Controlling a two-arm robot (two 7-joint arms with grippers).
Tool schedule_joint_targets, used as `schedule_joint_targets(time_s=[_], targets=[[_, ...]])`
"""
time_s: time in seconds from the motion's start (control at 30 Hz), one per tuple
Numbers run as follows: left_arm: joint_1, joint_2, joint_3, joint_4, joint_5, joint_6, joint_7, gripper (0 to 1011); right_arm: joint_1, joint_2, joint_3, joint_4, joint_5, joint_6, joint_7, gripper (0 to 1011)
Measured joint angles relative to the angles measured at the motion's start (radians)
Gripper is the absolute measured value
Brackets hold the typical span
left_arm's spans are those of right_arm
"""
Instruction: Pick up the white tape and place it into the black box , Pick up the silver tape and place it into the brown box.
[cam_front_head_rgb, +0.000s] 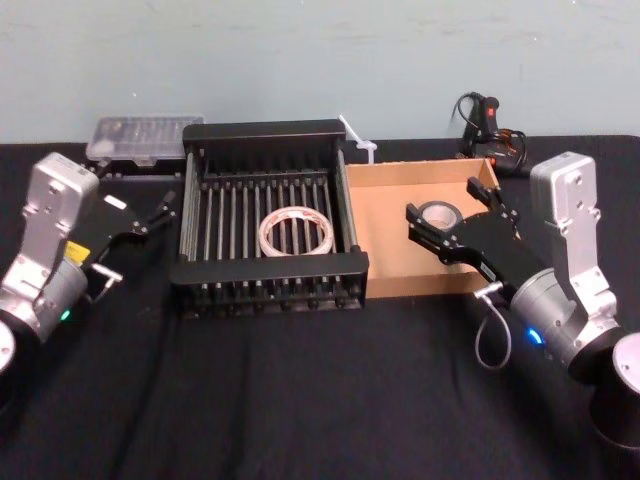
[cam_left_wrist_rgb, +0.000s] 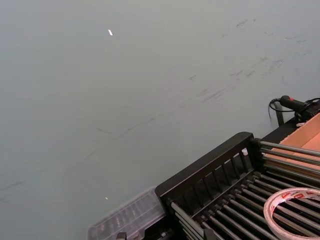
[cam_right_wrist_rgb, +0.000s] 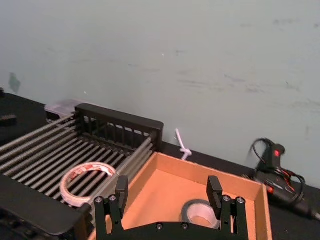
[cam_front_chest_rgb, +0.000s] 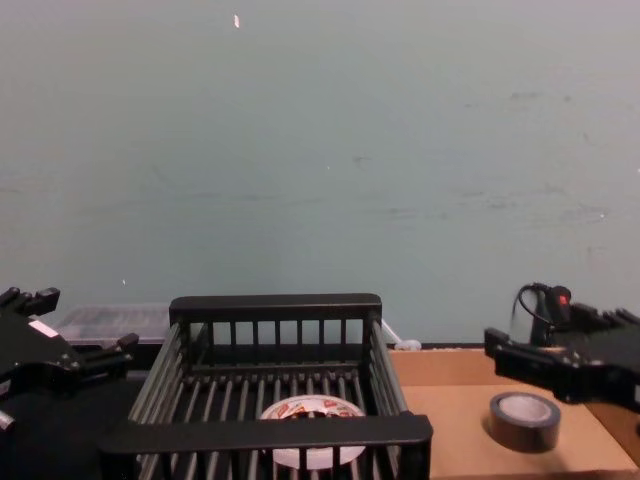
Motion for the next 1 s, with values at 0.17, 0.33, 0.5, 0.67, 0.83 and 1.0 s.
schedule_joint_targets(time_s=[0.17, 0.33, 0.5, 0.67, 0.83, 1.0], targets=[[0.000, 0.000, 0.000, 0.000, 0.000, 0.000, 0.000, 1001, -0.003, -0.021, 0.016, 0.037, -0.010, -0.011, -0.007, 1003], [0.000, 0.000, 0.000, 0.000, 0.000, 0.000, 0.000, 1001, 0.000, -0.035, 0.025, 0.066, -0.020, -0.011, 0.001, 1002], [0.000, 0.000, 0.000, 0.000, 0.000, 0.000, 0.000, 1001, 0.007, -0.046, 0.035, 0.091, -0.027, -0.013, 0.010, 1002], [0.000, 0.000, 0.000, 0.000, 0.000, 0.000, 0.000, 1001, 0.013, -0.056, 0.046, 0.112, -0.029, -0.014, 0.021, 1002], [0.000, 0.000, 0.000, 0.000, 0.000, 0.000, 0.000, 1001, 0.021, -0.065, 0.055, 0.133, -0.029, -0.013, 0.046, 1002], [0.000, 0.000, 0.000, 0.000, 0.000, 0.000, 0.000, 1001, 0.021, -0.064, 0.054, 0.132, -0.029, -0.013, 0.044, 1002]])
